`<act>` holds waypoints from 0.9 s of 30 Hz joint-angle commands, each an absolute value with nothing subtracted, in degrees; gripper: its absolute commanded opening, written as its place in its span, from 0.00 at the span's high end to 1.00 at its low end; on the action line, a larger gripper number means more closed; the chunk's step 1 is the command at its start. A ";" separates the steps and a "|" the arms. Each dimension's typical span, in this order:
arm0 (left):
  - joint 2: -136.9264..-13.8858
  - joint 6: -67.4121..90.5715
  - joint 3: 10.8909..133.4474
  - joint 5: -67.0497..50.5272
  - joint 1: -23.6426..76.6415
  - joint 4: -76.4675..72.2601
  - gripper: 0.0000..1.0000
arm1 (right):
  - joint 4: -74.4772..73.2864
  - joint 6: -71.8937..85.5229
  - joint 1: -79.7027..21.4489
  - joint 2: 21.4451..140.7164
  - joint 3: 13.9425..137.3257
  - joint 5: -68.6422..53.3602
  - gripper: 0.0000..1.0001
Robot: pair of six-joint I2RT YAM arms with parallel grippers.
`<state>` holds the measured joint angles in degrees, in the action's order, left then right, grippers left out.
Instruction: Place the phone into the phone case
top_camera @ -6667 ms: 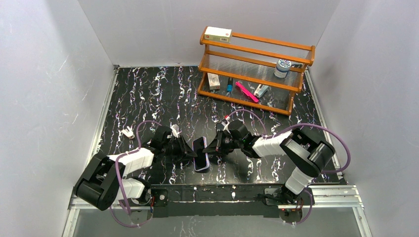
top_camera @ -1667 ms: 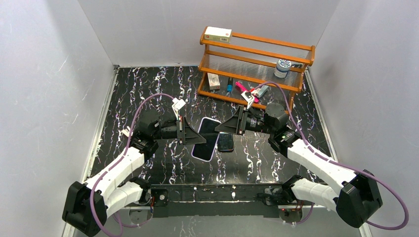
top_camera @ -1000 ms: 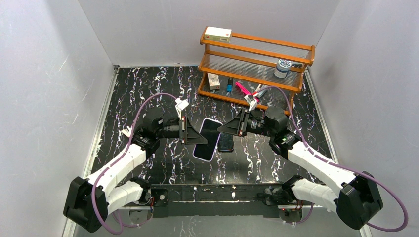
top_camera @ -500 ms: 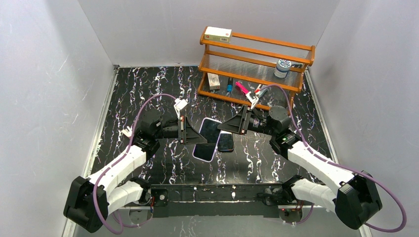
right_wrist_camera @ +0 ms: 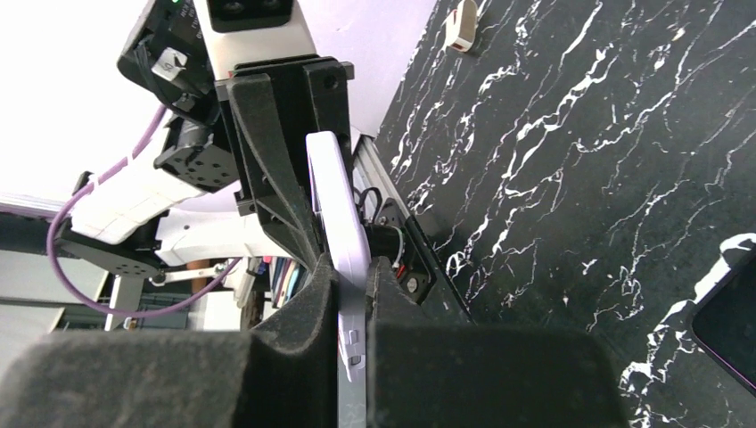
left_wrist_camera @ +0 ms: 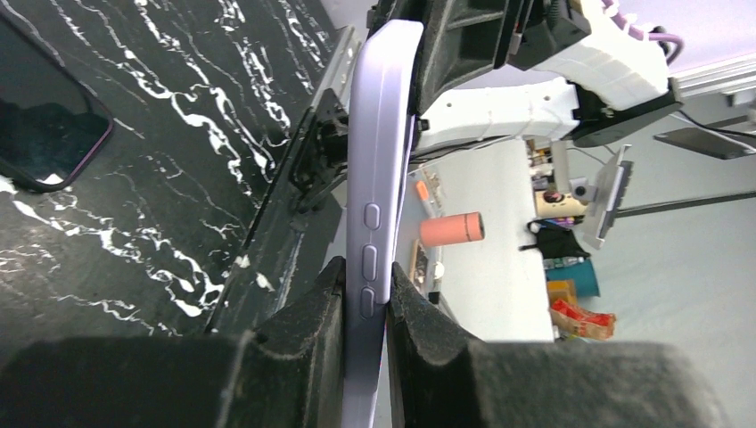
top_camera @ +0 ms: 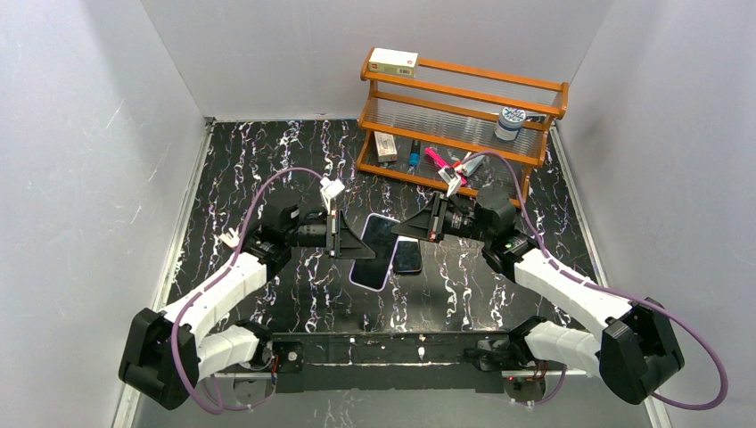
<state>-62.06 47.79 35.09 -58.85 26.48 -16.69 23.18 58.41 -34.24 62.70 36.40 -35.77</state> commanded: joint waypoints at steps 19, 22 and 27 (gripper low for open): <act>-61.44 64.01 33.44 -43.65 26.46 -31.77 1.00 | 31.58 67.60 -34.23 65.99 31.94 -38.31 0.31; -61.61 64.90 32.92 -42.64 26.46 -33.28 1.00 | 33.93 68.57 -35.00 67.69 31.62 -39.29 0.31; -61.44 65.09 31.64 -41.14 26.46 -33.48 1.00 | 39.14 71.14 -35.64 70.02 30.24 -39.63 0.40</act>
